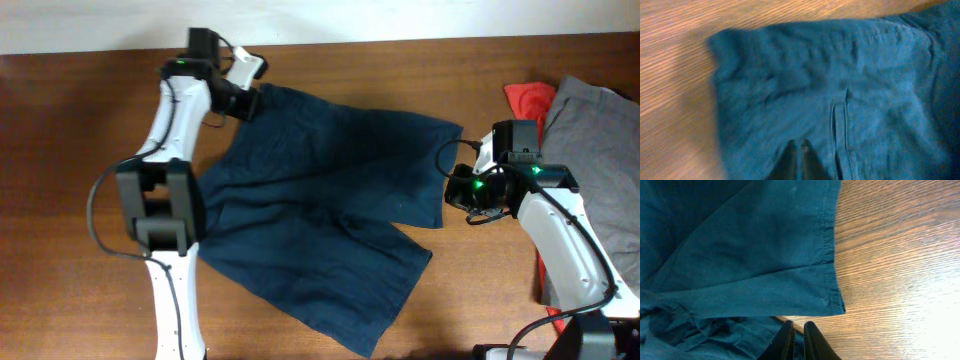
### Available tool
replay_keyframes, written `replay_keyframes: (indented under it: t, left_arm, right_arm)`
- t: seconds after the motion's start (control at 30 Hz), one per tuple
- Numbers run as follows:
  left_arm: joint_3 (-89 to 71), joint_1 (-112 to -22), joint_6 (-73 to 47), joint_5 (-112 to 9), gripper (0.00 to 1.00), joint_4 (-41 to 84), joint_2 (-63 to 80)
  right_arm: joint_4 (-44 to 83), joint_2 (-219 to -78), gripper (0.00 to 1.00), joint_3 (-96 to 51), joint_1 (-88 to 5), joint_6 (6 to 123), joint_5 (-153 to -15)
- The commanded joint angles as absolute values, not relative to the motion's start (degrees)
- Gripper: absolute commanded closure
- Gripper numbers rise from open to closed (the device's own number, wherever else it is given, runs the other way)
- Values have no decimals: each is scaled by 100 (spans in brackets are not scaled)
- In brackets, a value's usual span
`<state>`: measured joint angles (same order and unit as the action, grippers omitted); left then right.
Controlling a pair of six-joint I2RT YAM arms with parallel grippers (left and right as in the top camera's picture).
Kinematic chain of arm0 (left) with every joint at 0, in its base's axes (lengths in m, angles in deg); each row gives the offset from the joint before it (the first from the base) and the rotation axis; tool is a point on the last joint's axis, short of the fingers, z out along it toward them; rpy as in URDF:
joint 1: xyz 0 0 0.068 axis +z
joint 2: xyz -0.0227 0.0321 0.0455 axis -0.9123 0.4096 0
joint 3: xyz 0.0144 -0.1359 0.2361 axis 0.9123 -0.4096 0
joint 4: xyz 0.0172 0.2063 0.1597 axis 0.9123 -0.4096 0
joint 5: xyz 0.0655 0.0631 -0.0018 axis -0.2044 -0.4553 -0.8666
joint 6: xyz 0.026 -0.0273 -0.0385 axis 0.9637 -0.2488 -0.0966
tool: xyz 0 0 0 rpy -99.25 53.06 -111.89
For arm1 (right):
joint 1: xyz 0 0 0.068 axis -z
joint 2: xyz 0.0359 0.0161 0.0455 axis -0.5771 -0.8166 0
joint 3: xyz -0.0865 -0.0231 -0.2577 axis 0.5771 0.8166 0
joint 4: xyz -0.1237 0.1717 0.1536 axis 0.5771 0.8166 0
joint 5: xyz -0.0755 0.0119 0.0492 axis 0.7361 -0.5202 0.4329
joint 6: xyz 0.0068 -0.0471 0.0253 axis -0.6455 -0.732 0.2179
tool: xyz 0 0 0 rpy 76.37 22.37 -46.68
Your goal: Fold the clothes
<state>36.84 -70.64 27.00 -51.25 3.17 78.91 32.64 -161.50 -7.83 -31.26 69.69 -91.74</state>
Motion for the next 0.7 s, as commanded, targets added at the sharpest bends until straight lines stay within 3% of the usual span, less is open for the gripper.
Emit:
replay_keyframes:
  t: [0.0, 0.17, 0.5, 0.67]
  left_arm:
    - [3736, -7265, 2645, -5483, 100, 520, 8310]
    - [3736, -7344, 2575, -5787, 100, 712, 8531]
    - [3736, -6747, 1185, -8346, 100, 634, 8758]
    - [3736, -6225, 754, -8100, 100, 192, 8828]
  right_arm:
    - [3281, -16100, 87, -834, -3109, 6905, -9473]
    - [3281, -16100, 87, -834, -3109, 6923, -9489]
    - [3259, -16100, 87, -834, -3109, 6923, -9484]
    - [3255, -16118, 83, -831, -3111, 6921, -9487]
